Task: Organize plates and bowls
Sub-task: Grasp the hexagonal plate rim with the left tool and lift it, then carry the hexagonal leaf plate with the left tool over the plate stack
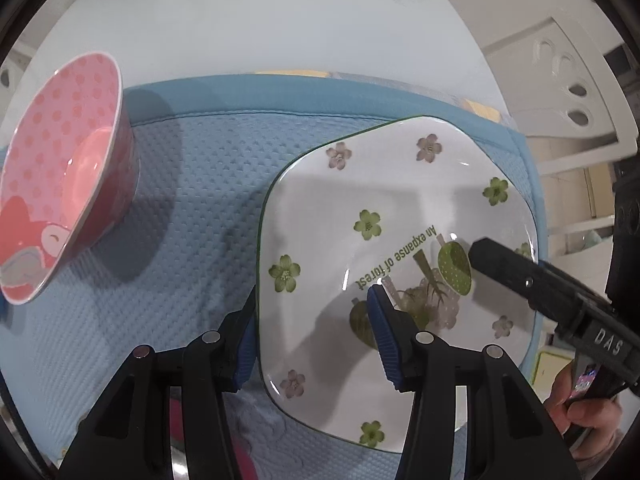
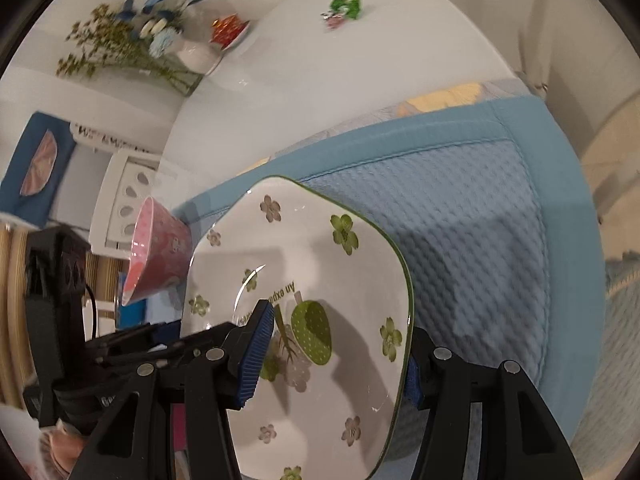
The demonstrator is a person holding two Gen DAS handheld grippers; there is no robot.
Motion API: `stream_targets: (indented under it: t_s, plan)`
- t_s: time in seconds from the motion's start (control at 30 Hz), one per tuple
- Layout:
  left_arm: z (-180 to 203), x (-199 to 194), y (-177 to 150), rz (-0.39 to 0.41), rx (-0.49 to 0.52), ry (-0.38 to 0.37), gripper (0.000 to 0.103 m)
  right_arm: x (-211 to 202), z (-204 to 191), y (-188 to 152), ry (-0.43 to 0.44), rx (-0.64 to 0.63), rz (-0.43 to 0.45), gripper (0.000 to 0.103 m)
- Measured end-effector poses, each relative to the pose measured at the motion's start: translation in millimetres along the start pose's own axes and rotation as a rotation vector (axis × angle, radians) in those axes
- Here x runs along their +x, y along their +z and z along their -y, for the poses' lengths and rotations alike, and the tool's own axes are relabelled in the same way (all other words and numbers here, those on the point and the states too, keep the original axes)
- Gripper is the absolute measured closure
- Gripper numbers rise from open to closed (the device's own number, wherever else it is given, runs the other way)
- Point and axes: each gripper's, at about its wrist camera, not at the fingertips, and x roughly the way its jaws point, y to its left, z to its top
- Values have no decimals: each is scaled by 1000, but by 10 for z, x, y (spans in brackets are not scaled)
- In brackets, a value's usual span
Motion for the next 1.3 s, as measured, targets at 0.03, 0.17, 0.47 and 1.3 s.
stream_targets:
  t_s: [0.03, 0.17, 0.47, 1.3]
  plan:
    - [13, -39, -53, 4, -2, -5, 56, -13, -9, -4, -8, -1, -1, 48]
    - [13, -128, -146, 27, 19, 2, 56, -103, -62, -69, 11, -7, 14, 48]
    - [-25, -470, -274, 55, 34, -4, 56, -296, -160, -248, 31, -11, 31, 48]
    - [-611, -1158, -694, 160, -56, -7, 56, -431, -1237, -551, 77, -121, 53, 48]
